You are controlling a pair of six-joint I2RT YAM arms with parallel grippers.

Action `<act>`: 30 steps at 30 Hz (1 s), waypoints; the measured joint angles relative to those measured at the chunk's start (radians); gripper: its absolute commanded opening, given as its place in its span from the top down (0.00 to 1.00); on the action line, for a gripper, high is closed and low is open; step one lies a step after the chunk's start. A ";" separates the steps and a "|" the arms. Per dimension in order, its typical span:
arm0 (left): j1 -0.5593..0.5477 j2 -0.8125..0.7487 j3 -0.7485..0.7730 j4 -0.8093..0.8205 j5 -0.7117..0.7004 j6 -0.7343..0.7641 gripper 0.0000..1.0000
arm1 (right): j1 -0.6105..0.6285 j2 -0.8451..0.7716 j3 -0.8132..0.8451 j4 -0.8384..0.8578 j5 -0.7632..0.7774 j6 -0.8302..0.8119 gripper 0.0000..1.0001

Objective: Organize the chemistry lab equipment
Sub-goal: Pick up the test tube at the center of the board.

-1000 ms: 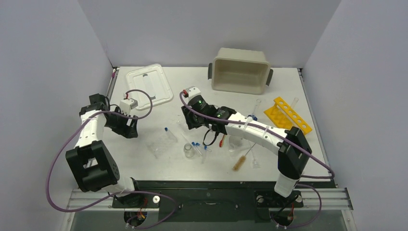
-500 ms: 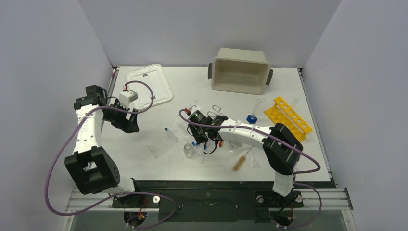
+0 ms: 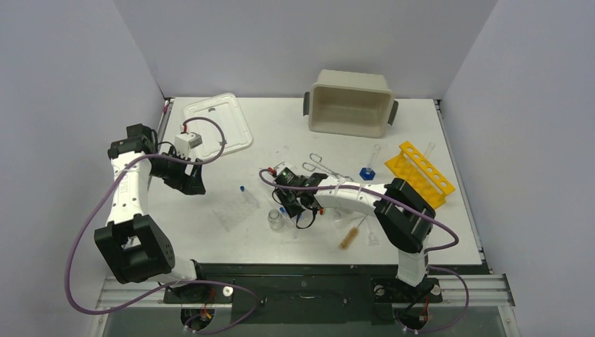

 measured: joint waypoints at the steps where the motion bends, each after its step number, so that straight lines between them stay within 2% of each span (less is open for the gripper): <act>1: -0.001 0.000 0.002 0.003 0.001 -0.008 0.24 | 0.000 0.005 0.000 0.001 0.000 -0.003 0.63; 6: -0.003 -0.004 0.019 0.013 0.009 -0.038 0.24 | 0.000 0.042 0.000 0.000 0.000 -0.016 0.63; 10: -0.003 -0.006 0.024 0.021 0.012 -0.055 0.24 | -0.001 0.051 0.002 0.007 0.000 -0.020 0.68; 13: -0.004 -0.006 0.024 0.030 0.014 -0.066 0.24 | -0.006 0.052 0.002 0.013 0.002 -0.021 0.78; 22: -0.027 -0.006 0.024 0.056 0.015 -0.096 0.24 | -0.075 0.052 -0.005 0.047 0.054 -0.004 1.00; 30: -0.094 -0.015 0.037 0.073 0.020 -0.150 0.22 | -0.106 0.018 -0.001 0.070 0.167 0.018 1.00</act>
